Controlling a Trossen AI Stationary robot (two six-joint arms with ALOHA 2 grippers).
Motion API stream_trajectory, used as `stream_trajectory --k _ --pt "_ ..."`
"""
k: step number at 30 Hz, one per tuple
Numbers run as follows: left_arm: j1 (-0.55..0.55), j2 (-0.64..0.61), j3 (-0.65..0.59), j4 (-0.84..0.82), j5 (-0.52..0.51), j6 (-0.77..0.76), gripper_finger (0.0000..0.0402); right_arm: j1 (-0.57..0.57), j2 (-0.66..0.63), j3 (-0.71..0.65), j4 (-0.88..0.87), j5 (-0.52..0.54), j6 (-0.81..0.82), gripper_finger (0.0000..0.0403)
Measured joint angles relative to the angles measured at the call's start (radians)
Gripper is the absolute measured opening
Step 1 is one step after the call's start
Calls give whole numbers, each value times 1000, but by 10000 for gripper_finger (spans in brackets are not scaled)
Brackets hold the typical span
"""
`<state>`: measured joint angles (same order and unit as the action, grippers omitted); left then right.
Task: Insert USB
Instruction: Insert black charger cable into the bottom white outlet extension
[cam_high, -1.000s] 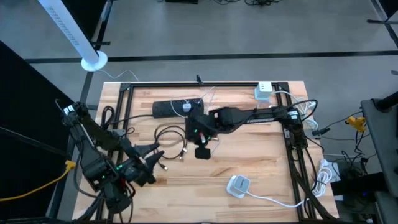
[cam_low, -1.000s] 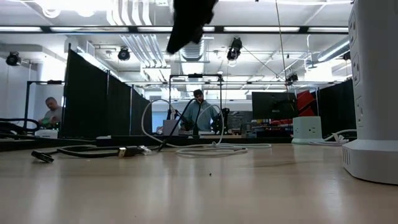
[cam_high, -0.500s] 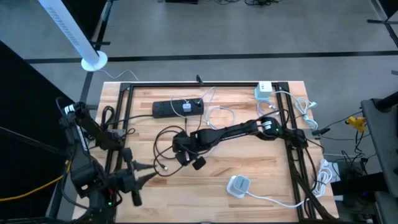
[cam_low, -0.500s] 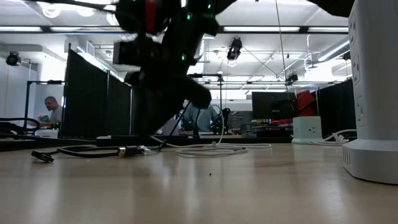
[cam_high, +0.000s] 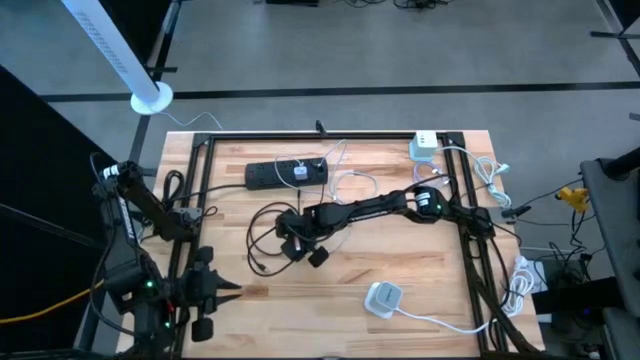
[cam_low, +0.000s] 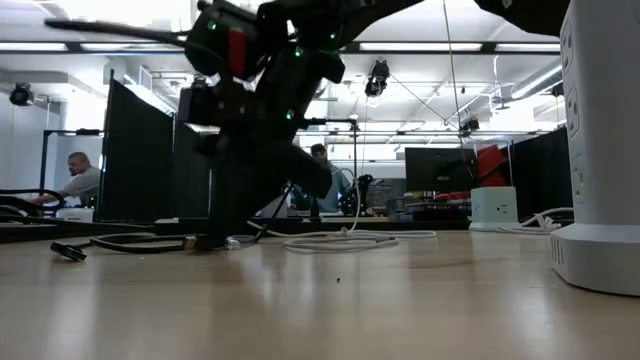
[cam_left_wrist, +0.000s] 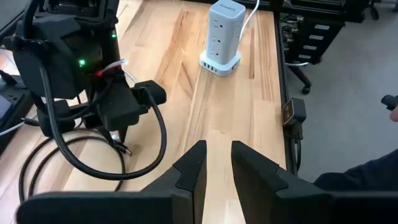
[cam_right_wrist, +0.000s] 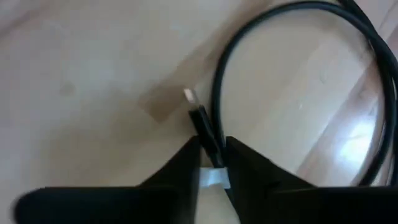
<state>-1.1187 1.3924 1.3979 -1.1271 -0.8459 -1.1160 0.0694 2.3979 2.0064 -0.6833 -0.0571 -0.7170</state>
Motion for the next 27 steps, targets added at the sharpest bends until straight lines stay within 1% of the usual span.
stream_trajectory --k 2,4,7,11,15,18,20,23,25,27 --pt "0 -2 0 1 0 -4 62 3 13 0 1 -3 2 18" --pt "0 -5 0 2 0 -4 60 9 26 1 6 -1 5 7" --pt "0 -9 0 9 0 -4 56 18 33 1 5 14 10 30" --pt "0 -12 0 31 0 -4 50 30 29 9 -1 68 9 78" --pt "0 -14 0 68 1 -4 47 29 28 39 -15 67 -1 125" --pt "0 -15 0 80 1 -5 47 29 31 44 11 59 -28 148" --pt "0 -15 0 80 1 -5 47 30 43 44 21 57 -35 156" --pt "0 -15 0 81 1 -5 47 31 60 48 36 59 -35 155" --pt "0 -15 0 84 1 -5 47 31 67 49 43 67 -28 145" --pt "0 -15 0 86 1 -5 47 33 72 48 52 78 -7 122"
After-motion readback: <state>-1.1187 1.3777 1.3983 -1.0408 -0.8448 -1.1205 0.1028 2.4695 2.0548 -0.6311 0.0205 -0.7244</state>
